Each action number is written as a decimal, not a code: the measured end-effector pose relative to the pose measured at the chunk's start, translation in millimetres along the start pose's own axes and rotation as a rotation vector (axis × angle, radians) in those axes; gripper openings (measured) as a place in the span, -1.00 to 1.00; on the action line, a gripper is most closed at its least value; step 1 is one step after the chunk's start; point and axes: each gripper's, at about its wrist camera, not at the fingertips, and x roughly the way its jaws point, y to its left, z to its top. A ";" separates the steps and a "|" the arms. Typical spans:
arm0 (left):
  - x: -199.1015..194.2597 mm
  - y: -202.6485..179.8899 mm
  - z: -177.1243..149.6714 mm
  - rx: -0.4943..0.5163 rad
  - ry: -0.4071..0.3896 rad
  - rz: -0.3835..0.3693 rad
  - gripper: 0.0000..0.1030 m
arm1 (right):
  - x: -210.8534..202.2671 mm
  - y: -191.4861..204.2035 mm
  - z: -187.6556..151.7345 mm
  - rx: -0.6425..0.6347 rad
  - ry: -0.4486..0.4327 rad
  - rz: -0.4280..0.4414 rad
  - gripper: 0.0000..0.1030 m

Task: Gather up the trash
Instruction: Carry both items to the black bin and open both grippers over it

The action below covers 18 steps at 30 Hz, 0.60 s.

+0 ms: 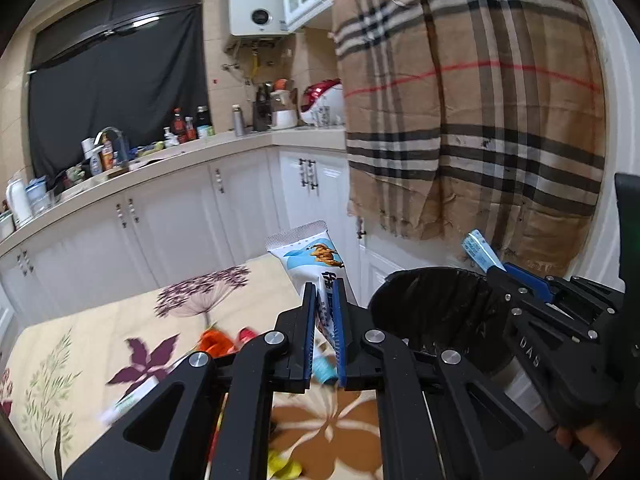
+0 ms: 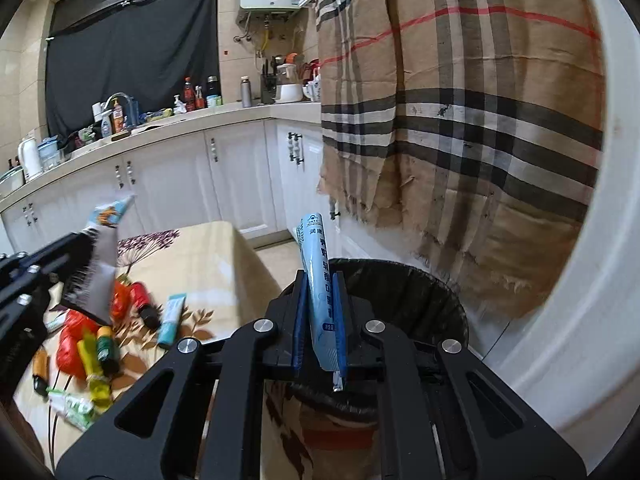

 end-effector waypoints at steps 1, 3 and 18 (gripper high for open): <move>8.9 -3.9 2.6 0.005 0.009 -0.007 -0.82 | 3.3 -0.7 1.5 0.002 0.001 -0.003 -0.76; 20.7 -8.8 4.8 0.017 0.026 -0.018 -0.82 | 10.6 -3.7 4.9 0.009 0.001 -0.014 -0.76; 95.5 -53.7 16.9 0.090 0.107 -0.067 -0.82 | 67.9 -40.3 7.2 0.089 0.059 -0.092 -0.76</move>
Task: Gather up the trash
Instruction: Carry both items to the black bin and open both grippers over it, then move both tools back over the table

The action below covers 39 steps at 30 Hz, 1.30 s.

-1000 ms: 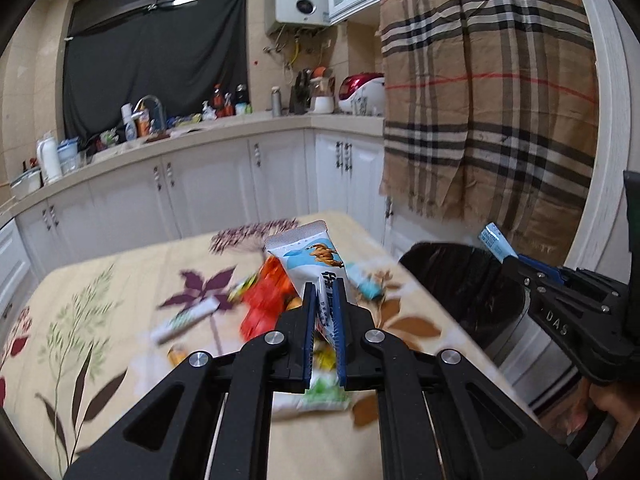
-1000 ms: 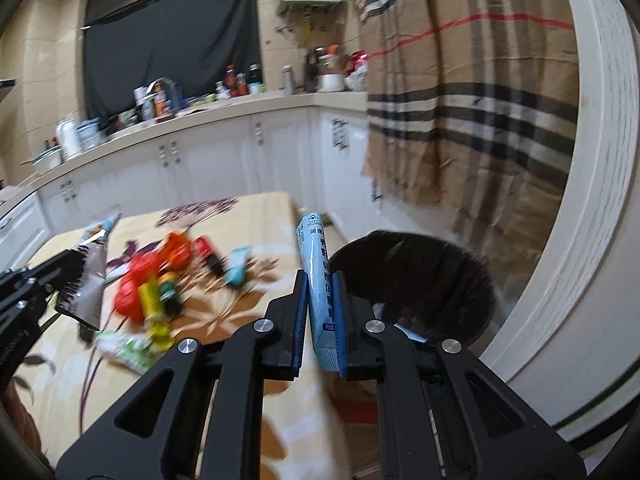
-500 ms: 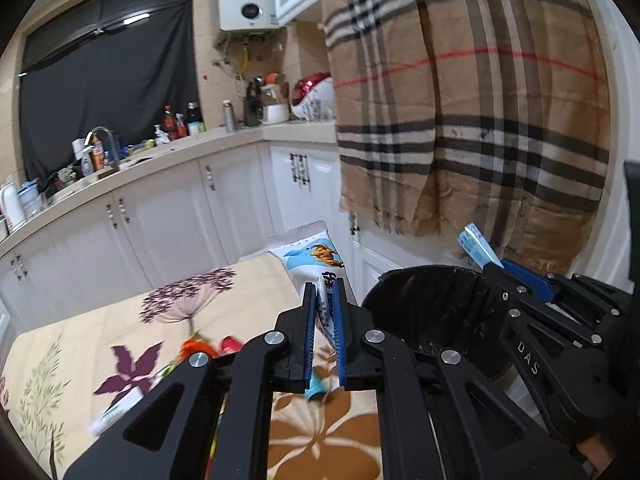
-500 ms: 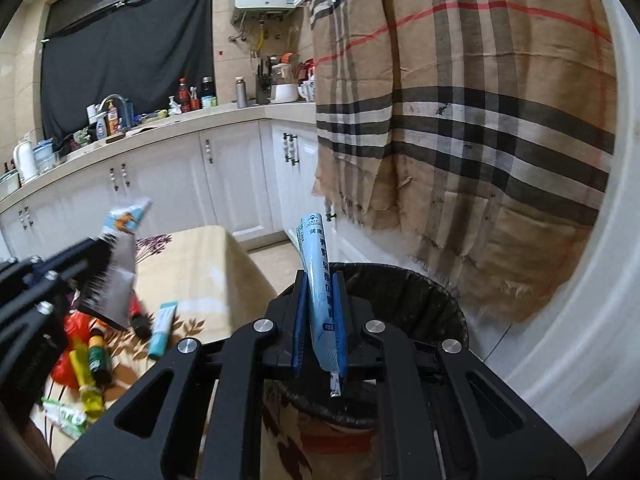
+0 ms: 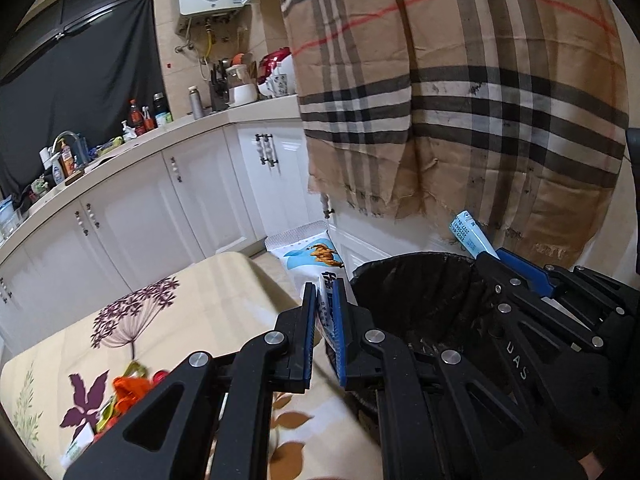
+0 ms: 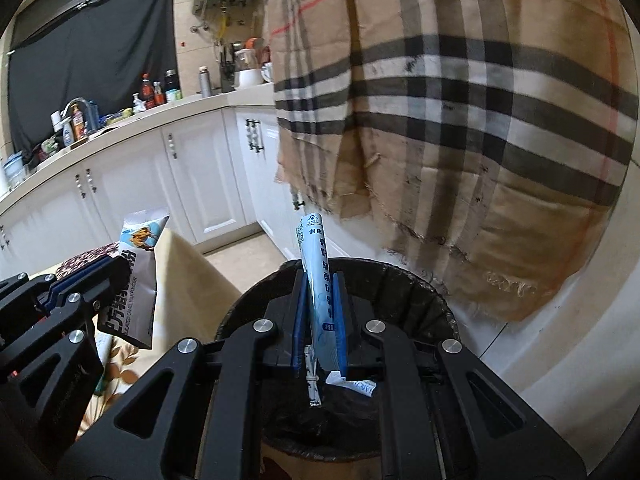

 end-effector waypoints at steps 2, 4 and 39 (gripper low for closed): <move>6.2 -2.9 2.9 0.003 0.003 -0.002 -0.82 | 5.5 -4.0 1.6 0.010 0.002 -0.012 -0.72; 12.6 -7.2 6.5 0.011 0.006 -0.002 -0.81 | 10.0 -2.5 2.7 0.001 -0.002 -0.025 -0.72; -70.4 99.0 -51.1 -0.156 0.005 0.198 0.18 | -42.7 55.5 4.5 -0.089 -0.077 -0.054 0.80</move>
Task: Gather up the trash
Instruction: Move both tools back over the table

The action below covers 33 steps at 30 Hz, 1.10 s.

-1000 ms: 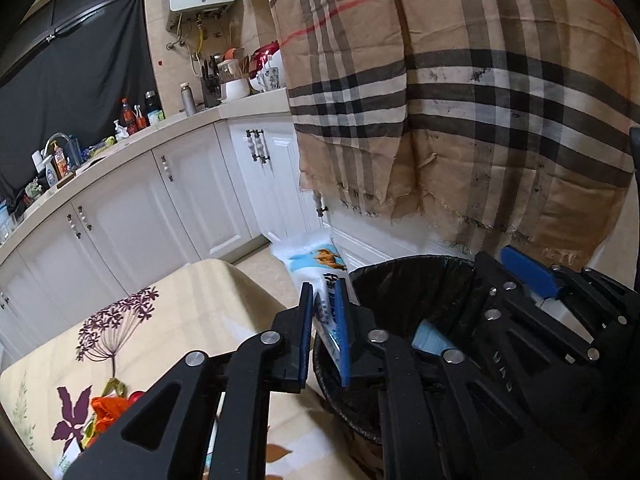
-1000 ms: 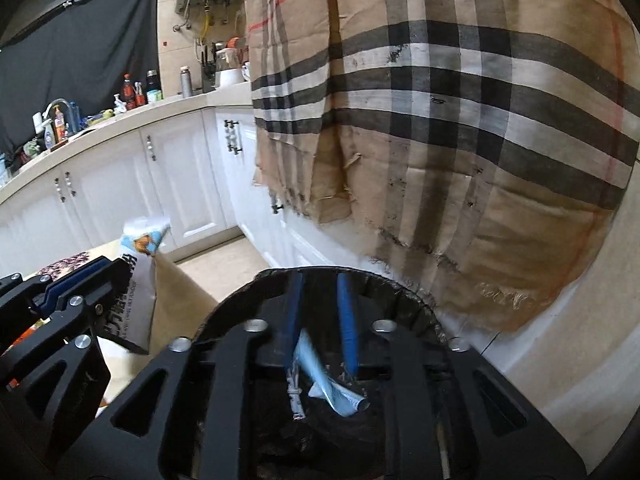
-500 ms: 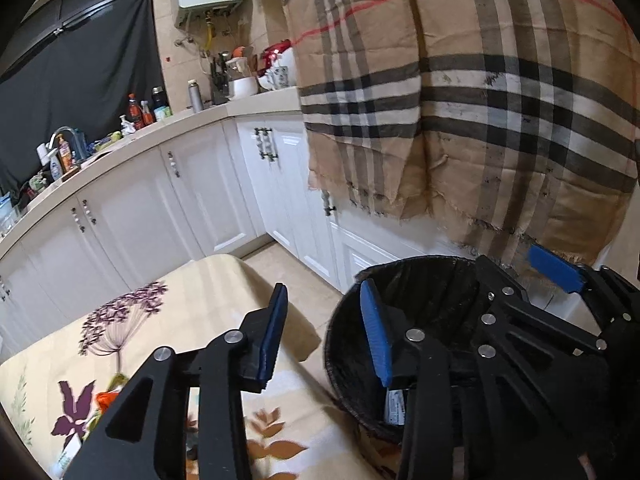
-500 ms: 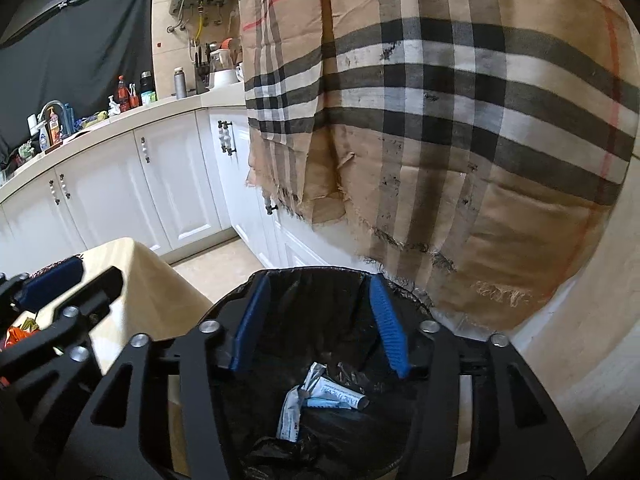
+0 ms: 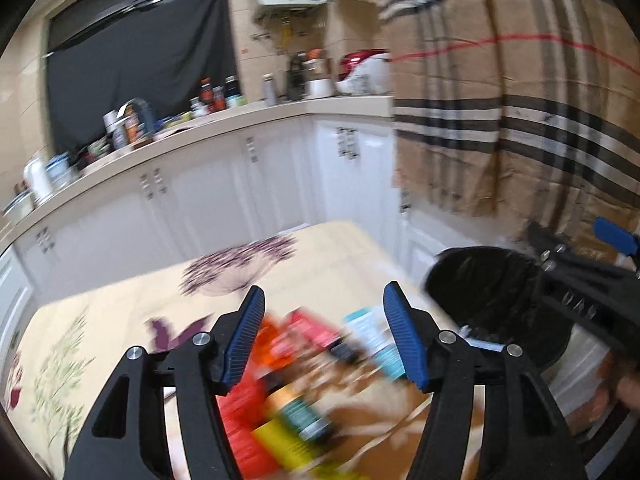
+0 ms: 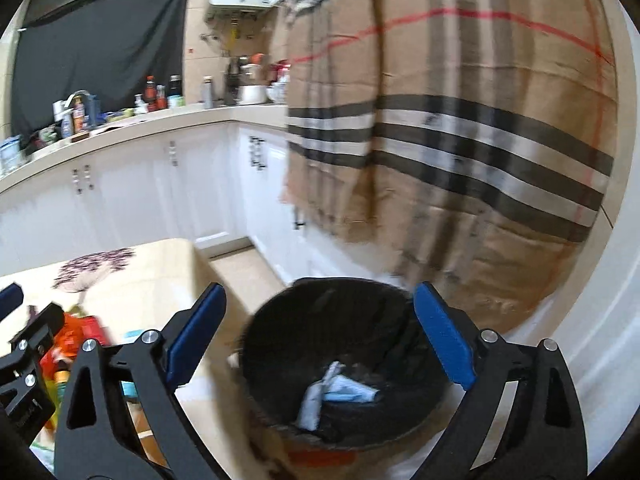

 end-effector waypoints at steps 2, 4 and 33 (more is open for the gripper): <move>-9.0 24.5 -11.0 -0.034 0.017 0.039 0.19 | -8.3 17.5 -0.5 -0.023 0.002 0.030 0.80; -18.6 46.0 -21.8 -0.065 0.028 0.079 0.19 | -14.9 33.0 -1.8 -0.037 0.008 0.062 0.80; -122.0 198.3 -141.6 -0.237 0.122 0.396 0.30 | -115.1 196.6 -108.1 -0.340 0.252 0.366 0.76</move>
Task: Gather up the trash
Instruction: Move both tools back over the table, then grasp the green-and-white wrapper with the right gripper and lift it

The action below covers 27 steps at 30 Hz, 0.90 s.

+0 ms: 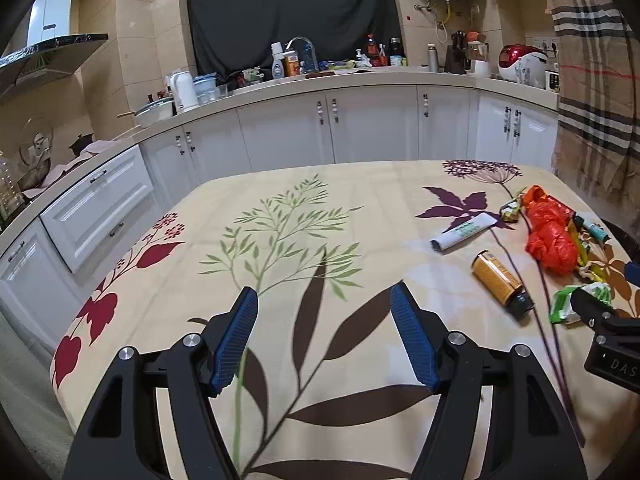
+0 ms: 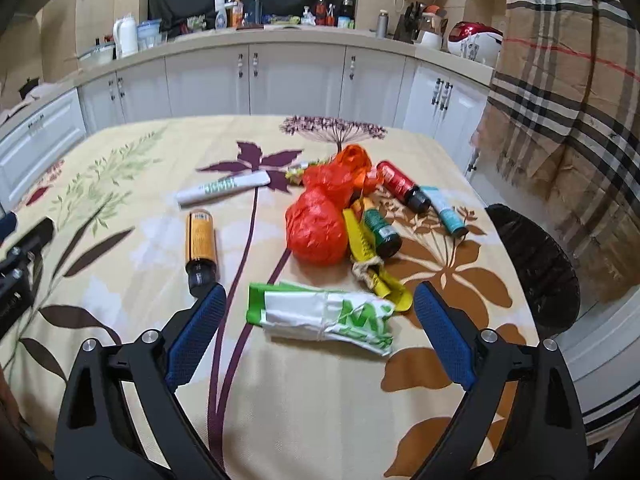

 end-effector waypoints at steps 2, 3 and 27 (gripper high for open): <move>2.0 3.9 -1.4 -0.002 0.003 0.012 0.30 | 5.0 0.9 -2.2 -0.005 0.022 -0.005 0.58; 2.5 4.9 -1.5 -0.003 0.005 0.013 0.30 | 8.0 1.3 -3.7 -0.006 0.036 -0.008 0.48; 4.3 -19.3 -3.2 0.017 0.021 -0.055 0.31 | -5.5 -12.2 -18.4 -0.035 -0.007 0.039 -0.25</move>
